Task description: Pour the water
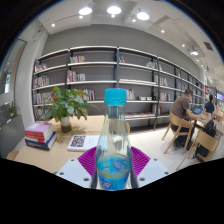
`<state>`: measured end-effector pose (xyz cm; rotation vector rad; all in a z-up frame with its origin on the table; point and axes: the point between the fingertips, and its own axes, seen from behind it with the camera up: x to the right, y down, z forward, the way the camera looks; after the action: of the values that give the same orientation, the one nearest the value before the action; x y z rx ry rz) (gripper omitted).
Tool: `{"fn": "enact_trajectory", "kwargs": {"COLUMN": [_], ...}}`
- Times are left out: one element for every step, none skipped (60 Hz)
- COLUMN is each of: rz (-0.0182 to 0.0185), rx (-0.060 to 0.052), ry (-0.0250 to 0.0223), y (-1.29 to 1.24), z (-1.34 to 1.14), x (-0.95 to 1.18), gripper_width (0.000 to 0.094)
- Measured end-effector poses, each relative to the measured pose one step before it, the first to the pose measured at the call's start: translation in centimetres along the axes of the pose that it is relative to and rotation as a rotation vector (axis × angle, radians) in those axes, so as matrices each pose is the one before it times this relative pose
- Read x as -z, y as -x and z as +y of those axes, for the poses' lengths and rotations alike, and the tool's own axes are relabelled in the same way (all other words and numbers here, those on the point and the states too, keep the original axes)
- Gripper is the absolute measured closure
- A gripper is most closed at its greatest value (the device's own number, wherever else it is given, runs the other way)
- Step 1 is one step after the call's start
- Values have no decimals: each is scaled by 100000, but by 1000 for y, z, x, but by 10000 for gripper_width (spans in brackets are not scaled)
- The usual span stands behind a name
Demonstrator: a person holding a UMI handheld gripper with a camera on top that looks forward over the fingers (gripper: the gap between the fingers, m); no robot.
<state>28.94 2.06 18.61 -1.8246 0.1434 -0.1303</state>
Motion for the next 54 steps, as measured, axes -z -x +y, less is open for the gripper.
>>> {"fn": "enact_trajectory", "kwargs": {"rz": [338,211,243,348,413,263,73,-66,137,107,-127,-311,-237,-7,72,-55,-91,-170,-132,-78,189,418,388,41,43,95,42,92,129,261,286,204,153,237,278,77,141,295,465,388,600,513,362,321,445,393,260,231,127,-135,-236,-252,-144,-162], "rx": [469,479,579,537,453,372,325,120,-136,-278,-177,-7,-60,-227,-358,-251,-188,-63,110,528,404,-46,116,75,-38,347,190,-77,-71,-224,-386,-461,-374,-436,-362,-208,-198,-269,-220,-120,90,534,978,1020,1142,1050,804,608,527,557,622,724,603,580], "ry": [702,754,839,859,863,650,500,-401,1165,286,104,-111,-150,-13,204,46,134,496,832,1446,-3336,-1078,891,120,-721,613,-463,-282,1,-406,-271,-274,-276,-113,84,216,136,690,1516,1660,1764,1620,1225,609,1023,1281,1603,1702,1545,1353,895,1169,1274,1348], "y": [-263,-216,-169,-204,-198,-68,25,-125,1,46,31,92,8,-6,36,-121,82,96,58,67,-50,-21,-23,-183,101,41,33,-3,30,-14,-11,-22,-147,-7,-25,-120,-79,-38,-72,-48,-109,-66,-37,10,-7,-47,-37,-21,-3,73,290,137,107,131], "z": [643,625,607,591,493,430,230,1819,-784,232,218,148,166,203,208,719,828,469,527,684,-590,-145,325,-167,-40,296,23,12,102,-37,17,14,-62,48,48,-43,6,113,334,399,422,407,306,425,242,346,447,458,456,438,530,466,463,540], "x": [-259,-257,-236,-188,-194,-191,-104,-1619,921,-94,-89,-111,-103,-120,-112,-741,-192,-80,-75,-1,239,93,-18,-75,77,88,127,60,32,20,14,10,-7,72,24,165,27,-14,6,4,21,54,100,-221,310,244,285,289,303,333,-298,432,415,393], "gripper_width": [481,482,482,482,481,481,479,482,482,480,480,480,480,479,481,479,470,468,467,454,460,464,463,462,461,459,457,456,447,443,434,428,420,407,400,394,382,376,369,350,334,316,303,298,292,283,276,272,264,252,245,234,227,224]}}
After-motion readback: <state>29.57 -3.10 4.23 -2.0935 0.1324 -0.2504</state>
